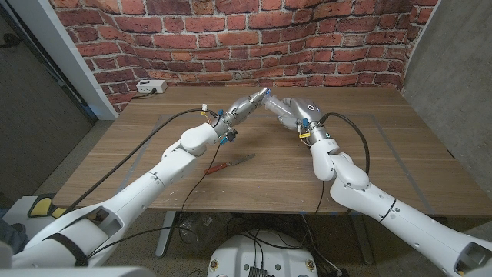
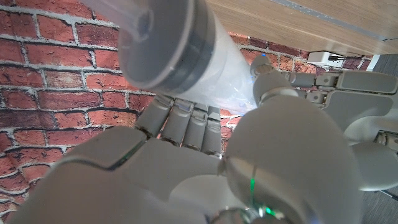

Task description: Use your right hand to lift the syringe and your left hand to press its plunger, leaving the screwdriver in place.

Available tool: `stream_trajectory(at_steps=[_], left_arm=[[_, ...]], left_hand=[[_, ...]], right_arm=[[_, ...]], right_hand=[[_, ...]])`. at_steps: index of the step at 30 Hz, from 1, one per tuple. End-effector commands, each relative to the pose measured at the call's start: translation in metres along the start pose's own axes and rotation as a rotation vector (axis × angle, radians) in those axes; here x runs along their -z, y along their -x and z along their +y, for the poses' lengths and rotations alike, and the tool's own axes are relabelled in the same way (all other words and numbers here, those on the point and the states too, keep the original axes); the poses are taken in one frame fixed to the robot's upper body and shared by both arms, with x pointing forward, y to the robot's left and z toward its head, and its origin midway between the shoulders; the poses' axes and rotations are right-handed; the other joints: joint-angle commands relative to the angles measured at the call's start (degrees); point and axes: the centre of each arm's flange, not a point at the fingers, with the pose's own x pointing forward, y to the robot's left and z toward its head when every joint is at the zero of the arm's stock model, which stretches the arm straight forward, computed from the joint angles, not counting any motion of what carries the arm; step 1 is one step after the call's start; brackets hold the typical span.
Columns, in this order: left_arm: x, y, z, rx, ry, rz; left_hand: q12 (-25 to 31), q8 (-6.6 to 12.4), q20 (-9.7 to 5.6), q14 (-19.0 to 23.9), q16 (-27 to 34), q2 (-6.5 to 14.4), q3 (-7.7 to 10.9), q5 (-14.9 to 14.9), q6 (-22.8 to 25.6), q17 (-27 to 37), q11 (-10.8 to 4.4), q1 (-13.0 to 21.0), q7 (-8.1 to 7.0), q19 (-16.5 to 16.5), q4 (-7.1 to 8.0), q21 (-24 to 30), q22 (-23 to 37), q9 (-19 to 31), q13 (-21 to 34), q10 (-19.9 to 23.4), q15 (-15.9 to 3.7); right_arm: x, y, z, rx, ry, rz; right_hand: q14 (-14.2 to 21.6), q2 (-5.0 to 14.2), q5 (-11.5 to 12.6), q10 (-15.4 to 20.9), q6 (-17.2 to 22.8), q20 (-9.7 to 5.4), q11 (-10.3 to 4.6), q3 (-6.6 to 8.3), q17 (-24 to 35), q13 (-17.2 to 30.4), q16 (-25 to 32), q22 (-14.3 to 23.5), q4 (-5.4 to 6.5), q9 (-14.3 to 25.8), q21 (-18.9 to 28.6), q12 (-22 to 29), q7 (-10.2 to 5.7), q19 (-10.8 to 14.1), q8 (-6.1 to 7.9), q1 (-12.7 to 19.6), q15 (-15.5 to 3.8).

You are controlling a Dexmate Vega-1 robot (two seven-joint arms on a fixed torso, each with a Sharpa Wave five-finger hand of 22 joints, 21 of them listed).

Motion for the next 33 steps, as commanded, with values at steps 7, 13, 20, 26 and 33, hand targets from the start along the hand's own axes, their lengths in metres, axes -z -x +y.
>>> stream_trajectory(at_steps=[7, 13, 20, 26, 33], left_arm=[[-0.001, 0.002, 0.0, 0.004, -0.002, 0.005], [-0.001, 0.004, 0.0, -0.003, -0.009, 0.008], [-0.002, 0.013, 0.008, -0.043, -0.01, 0.005], [-0.002, 0.02, 0.016, -0.079, -0.004, 0.007], [0.0, 0.032, 0.026, -0.124, -0.003, 0.014]], left_hand=[[0.2, 0.36, -0.15, -0.1, -0.2, 0.3, -0.49, -0.2, 0.3, 0.1, 0.03, 0.4, -0.07, -0.5, -0.2, 0.0, 0.3, 0.2, 0.2, 0.4, 0.07], [0.2, 0.33, -0.14, -0.1, -0.2, 0.3, -0.54, -0.2, 0.3, 0.1, -0.05, 0.4, -0.05, -0.5, -0.2, 0.0, 0.3, 0.2, 0.2, 0.4, 0.04], [0.2, 0.34, -0.13, -0.1, -0.2, 0.3, -0.6, -0.3, 0.3, 0.1, 0.04, 0.4, -0.17, -0.5, -0.19, 0.0, 0.3, 0.2, 0.2, 0.4, 0.04], [0.1, 0.34, 0.22, -0.1, -0.2, 0.4, -0.66, -0.3, 0.3, 0.1, 0.0, 0.5, -0.18, -0.7, -0.19, -0.1, 0.3, 0.2, 0.2, 0.3, 0.09], [0.1, 0.4, 0.26, -0.2, -0.2, 0.4, -0.77, -0.3, 0.4, 0.2, 0.83, 0.5, 0.35, -0.8, -0.18, -0.1, 0.3, 0.2, 0.2, 0.2, 0.64]], right_arm=[[-0.002, -0.002, 0.002, -0.009, 0.001, -0.001], [0.0, 0.0, 0.001, -0.009, 0.001, 0.005], [0.003, 0.003, -0.001, -0.003, 0.005, 0.018], [0.006, 0.004, -0.003, 0.002, 0.012, 0.031], [0.014, 0.007, -0.007, 0.015, 0.011, 0.064]], right_hand=[[0.3, 8.78, 0.5, 4.5, 8.7, -6.95, -3.97, 6.64, 0.1, 0.2, 0.1, -0.1, 6.28, 0.2, 0.5, 0.3, -8.28, -0.2, 0.45, 3.5, -4.98], [0.3, 8.78, 0.5, 4.5, 8.6, -6.91, -4.23, 6.66, 0.1, 0.2, 0.1, -0.1, 6.26, 0.2, 0.6, 0.3, -8.38, -0.2, 0.4, 3.4, -5.06], [0.4, 8.78, 0.5, 4.5, 8.6, -6.95, -4.27, 6.7, 0.1, 0.2, 0.1, -0.1, 6.2, 0.2, 0.8, 0.3, -8.41, -0.3, 0.39, 3.4, -5.02], [0.4, 8.76, 0.5, 4.6, 8.7, -6.98, -3.99, 6.7, 0.2, 0.2, 0.0, -0.1, 6.18, 0.2, 0.9, 0.3, -8.46, -0.3, 0.4, 3.3, -4.99], [0.3, 8.79, 0.5, 4.5, 8.6, -7.0, -3.92, 6.72, 0.2, 0.2, 0.0, -0.1, 6.17, 0.3, 1.0, 0.2, -8.44, -0.4, 0.38, 3.2, -5.05]])
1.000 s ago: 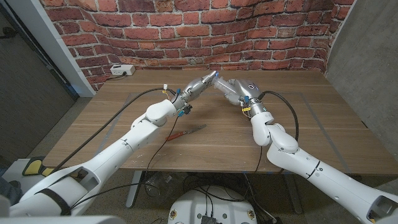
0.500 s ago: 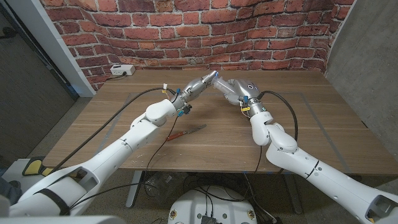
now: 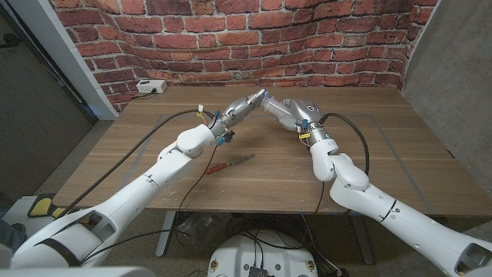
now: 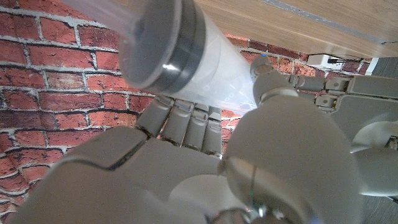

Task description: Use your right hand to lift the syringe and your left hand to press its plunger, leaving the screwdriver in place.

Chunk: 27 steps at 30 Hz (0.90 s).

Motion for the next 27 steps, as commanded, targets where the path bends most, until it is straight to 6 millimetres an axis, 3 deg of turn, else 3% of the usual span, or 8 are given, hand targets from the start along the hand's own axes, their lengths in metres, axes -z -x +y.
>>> stream_trajectory(at_steps=[1, 15, 27], left_arm=[[0.002, 0.017, 0.019, -0.08, 0.004, 0.009], [0.0, 0.053, 0.048, -0.198, -0.001, 0.02], [0.01, 0.072, 0.067, -0.278, 0.06, 0.03]], left_hand=[[0.1, 0.44, 0.07, 0.0, -0.3, -0.2, -0.55, 0.0, 0.4, 0.2, 0.61, -0.1, 0.4, -0.6, 0.07, -0.1, 0.3, 0.2, 0.2, 0.2, 0.39], [0.1, 0.45, 0.03, 0.0, -0.2, -0.2, -0.68, -0.1, 0.4, 0.2, 0.56, -0.1, 0.56, -0.7, 0.09, -0.1, 0.3, 0.2, 0.2, 0.2, 0.46], [0.4, 0.64, 0.07, 0.6, 0.0, -0.1, -0.85, -0.1, 1.0, 0.1, 0.31, 0.0, 0.58, -0.6, 0.09, -0.1, 0.3, 0.2, 0.2, 0.8, 0.16]], right_arm=[[0.011, 0.004, -0.006, 0.022, 0.005, 0.044], [0.027, 0.01, -0.022, 0.063, 0.007, 0.095], [0.05, 0.001, -0.033, 0.048, -0.046, 0.109]], right_hand=[[0.2, 8.8, 0.4, 4.4, 8.7, -6.99, -4.08, 6.74, 0.2, 0.3, 0.5, 0.1, 6.16, 0.1, 0.5, 0.2, -8.49, -0.5, 0.04, 3.2, -4.99], [0.0, 8.82, 0.4, 4.3, 8.7, -6.96, -3.88, 6.8, 0.3, 0.3, 0.4, 0.1, 6.09, 0.1, 0.7, 0.1, -8.56, -0.8, 0.0, 3.1, -4.69], [-0.4, 8.85, 0.4, 4.3, 8.6, -6.88, -3.78, 6.83, 0.4, 0.3, 0.4, 0.1, 6.04, 0.1, 0.9, 0.0, -8.65, -1.1, -0.01, 3.1, -4.87]])
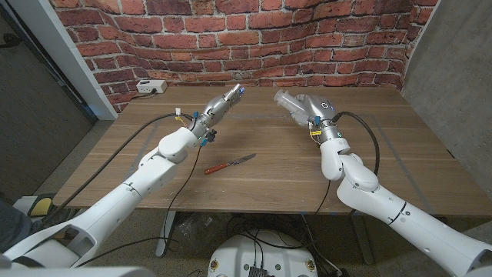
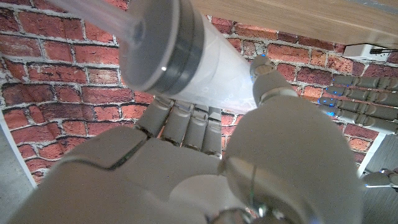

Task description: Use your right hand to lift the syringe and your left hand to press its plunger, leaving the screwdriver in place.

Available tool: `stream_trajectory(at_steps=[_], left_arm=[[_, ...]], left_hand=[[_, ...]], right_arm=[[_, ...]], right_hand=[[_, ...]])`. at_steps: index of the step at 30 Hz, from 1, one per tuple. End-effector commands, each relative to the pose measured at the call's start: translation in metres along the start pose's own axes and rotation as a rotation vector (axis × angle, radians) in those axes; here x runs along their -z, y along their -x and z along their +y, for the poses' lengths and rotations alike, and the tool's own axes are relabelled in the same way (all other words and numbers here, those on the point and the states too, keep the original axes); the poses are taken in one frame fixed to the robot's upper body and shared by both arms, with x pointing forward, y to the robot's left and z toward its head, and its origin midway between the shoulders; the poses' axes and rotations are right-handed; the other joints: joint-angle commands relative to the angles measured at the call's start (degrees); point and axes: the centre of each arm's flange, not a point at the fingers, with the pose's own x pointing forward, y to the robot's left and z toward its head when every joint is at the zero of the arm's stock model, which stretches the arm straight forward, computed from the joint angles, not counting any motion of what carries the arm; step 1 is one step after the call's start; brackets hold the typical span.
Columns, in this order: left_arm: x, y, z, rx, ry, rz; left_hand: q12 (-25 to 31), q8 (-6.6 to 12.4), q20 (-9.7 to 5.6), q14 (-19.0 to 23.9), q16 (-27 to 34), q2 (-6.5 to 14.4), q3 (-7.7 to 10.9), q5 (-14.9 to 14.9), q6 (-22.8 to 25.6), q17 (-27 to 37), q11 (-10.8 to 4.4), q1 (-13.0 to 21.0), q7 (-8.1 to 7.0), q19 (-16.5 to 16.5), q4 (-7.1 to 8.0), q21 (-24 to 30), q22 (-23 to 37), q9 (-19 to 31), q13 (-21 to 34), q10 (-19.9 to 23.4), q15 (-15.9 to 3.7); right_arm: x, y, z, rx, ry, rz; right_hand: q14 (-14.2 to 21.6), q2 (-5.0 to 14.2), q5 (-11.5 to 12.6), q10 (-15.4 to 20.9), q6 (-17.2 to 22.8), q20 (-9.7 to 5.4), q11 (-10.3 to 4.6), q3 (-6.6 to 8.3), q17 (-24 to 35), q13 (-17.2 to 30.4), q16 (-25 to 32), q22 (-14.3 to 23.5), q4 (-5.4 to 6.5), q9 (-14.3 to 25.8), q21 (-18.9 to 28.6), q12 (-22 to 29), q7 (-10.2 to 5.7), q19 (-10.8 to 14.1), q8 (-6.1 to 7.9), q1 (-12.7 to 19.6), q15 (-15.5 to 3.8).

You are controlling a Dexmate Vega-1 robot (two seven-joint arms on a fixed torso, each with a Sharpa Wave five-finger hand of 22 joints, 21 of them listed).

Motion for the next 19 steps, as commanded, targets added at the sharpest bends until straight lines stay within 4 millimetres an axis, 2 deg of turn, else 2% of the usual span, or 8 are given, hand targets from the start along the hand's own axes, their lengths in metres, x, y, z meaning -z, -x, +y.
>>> stream_trajectory(at_steps=[1, 9, 19], left_arm=[[0.007, 0.017, 0.024, -0.084, 0.038, 0.017], [0.006, 0.019, 0.033, -0.119, 0.039, 0.033], [0.001, 0.01, 0.028, -0.089, 0.018, 0.029]], left_hand=[[0.4, 0.33, 0.09, 0.5, 0.0, 0.0, -0.38, -0.1, 0.5, 0.2, -0.07, 0.1, 0.04, -0.5, 0.1, 0.0, 0.3, 0.2, 0.2, 0.6, -0.14], [0.4, 0.34, 0.12, 0.6, 0.0, 0.1, -0.46, -0.1, 0.5, 0.1, -0.11, 0.2, -0.05, -0.5, 0.1, 0.0, 0.3, 0.2, 0.2, 0.7, -0.12], [0.4, 0.3, 0.12, 0.6, 0.0, 0.1, -0.56, -0.1, 0.5, 0.1, -0.11, 0.2, -0.08, -0.5, 0.1, 0.0, 0.3, 0.2, 0.2, 0.7, -0.24]], right_arm=[[0.021, -0.01, -0.011, -0.005, -0.045, 0.015], [0.031, -0.02, -0.016, 0.012, -0.079, 0.018], [0.035, -0.025, -0.014, 0.03, -0.067, 0.025]], right_hand=[[0.1, 8.85, 0.3, 4.3, 8.6, -7.07, -3.79, 6.58, 0.1, 0.3, 0.1, 0.1, 6.29, 0.1, 0.3, 0.1, -8.64, -0.1, 0.11, 3.1, -4.9], [0.0, 8.86, 0.3, 4.3, 8.6, -7.06, -3.93, 6.61, 0.2, 0.3, 0.1, 0.0, 6.26, 0.1, 0.5, 0.1, -8.69, -0.2, 0.11, 3.0, -4.7], [0.0, 8.87, 0.3, 4.3, 8.6, -7.07, -4.06, 6.64, 0.2, 0.3, 0.1, 0.0, 6.23, 0.1, 0.7, 0.1, -8.68, -0.3, 0.1, 3.0, -4.76]])
